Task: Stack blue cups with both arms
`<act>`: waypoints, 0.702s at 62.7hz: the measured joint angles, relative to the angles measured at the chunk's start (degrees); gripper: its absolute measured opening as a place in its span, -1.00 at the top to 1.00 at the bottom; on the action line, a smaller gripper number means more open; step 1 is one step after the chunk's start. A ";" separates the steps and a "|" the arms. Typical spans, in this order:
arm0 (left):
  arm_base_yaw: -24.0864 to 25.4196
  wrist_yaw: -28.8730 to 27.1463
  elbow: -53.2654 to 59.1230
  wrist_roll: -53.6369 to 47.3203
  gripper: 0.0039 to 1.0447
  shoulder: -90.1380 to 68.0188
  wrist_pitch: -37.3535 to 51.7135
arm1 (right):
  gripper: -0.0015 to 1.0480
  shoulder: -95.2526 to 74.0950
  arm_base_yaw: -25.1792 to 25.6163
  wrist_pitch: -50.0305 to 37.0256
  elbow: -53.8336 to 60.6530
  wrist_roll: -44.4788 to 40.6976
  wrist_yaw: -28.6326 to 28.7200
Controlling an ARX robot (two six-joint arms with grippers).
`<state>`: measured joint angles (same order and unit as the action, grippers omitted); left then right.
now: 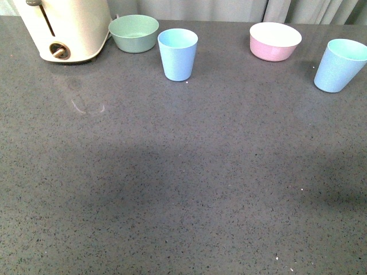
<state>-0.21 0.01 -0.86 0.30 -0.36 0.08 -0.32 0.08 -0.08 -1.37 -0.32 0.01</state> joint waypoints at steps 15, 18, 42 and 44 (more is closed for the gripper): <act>0.00 -0.02 0.00 0.00 -0.84 0.00 0.00 | -0.83 0.00 0.00 0.00 0.00 0.00 -0.02; 0.00 0.00 0.00 0.00 -0.84 0.00 0.00 | -0.83 0.00 0.00 0.00 0.00 -0.02 0.00; 0.00 0.00 0.00 0.00 -0.84 0.00 0.00 | -0.83 0.00 0.00 0.00 0.00 -0.02 -0.02; 0.31 0.92 -0.81 -0.61 -0.84 -1.46 -2.49 | -0.83 0.00 0.00 0.00 0.00 0.00 -0.02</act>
<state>0.10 0.93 -1.67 -0.32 -1.83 -2.42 -0.32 0.08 -0.08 -1.37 -0.32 -0.01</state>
